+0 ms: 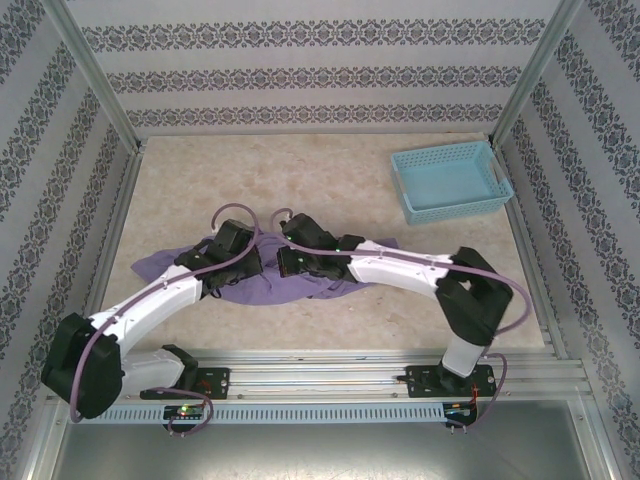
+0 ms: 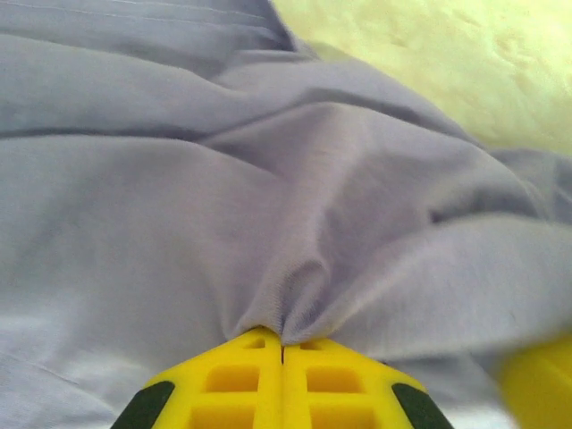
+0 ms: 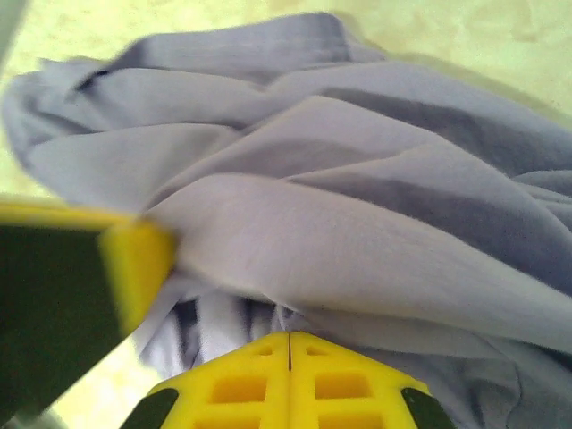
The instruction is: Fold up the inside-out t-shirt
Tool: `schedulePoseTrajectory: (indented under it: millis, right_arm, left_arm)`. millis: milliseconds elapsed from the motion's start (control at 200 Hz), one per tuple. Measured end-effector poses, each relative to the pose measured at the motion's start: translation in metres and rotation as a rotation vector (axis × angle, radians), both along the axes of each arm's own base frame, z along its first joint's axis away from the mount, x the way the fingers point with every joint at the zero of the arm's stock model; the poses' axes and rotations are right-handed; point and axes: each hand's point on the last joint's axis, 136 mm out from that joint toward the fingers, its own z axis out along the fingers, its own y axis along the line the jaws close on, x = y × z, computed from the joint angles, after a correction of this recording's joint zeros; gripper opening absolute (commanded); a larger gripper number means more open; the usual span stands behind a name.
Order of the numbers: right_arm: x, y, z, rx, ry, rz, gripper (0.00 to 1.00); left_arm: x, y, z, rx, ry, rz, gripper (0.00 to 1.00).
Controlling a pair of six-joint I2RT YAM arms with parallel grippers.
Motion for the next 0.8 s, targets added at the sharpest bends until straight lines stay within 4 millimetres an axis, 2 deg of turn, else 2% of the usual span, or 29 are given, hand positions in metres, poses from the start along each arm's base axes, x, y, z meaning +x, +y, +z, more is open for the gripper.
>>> schedulePoseTrajectory:
  millis: [140, 275, 445, 525, 654, 799]
  right_arm:
    - [-0.015, -0.01, 0.023, 0.056, -0.026, 0.02, 0.0]
    - [-0.026, -0.027, 0.022, 0.057, -0.026, 0.017, 0.0]
    - [-0.036, -0.052, 0.016, 0.064, -0.019, -0.009, 0.0]
    - [-0.036, -0.051, 0.018, 0.072, -0.021, -0.01, 0.18]
    - [-0.039, -0.032, 0.013, 0.073, -0.008, 0.021, 0.26]
    - [-0.035, -0.01, -0.002, 0.068, 0.031, 0.032, 0.42]
  left_arm:
    - [0.004, 0.014, -0.024, 0.042, 0.072, 0.023, 0.0]
    - [0.005, 0.017, -0.037, 0.07, 0.112, 0.011, 0.0]
    - [0.011, 0.01, -0.05, 0.076, 0.151, -0.02, 0.0]
    - [0.011, 0.004, -0.051, 0.052, 0.157, -0.037, 0.0]
    - [0.012, -0.005, -0.041, 0.008, 0.126, -0.06, 0.0]
    - [0.011, -0.016, -0.025, -0.043, 0.074, -0.093, 0.0]
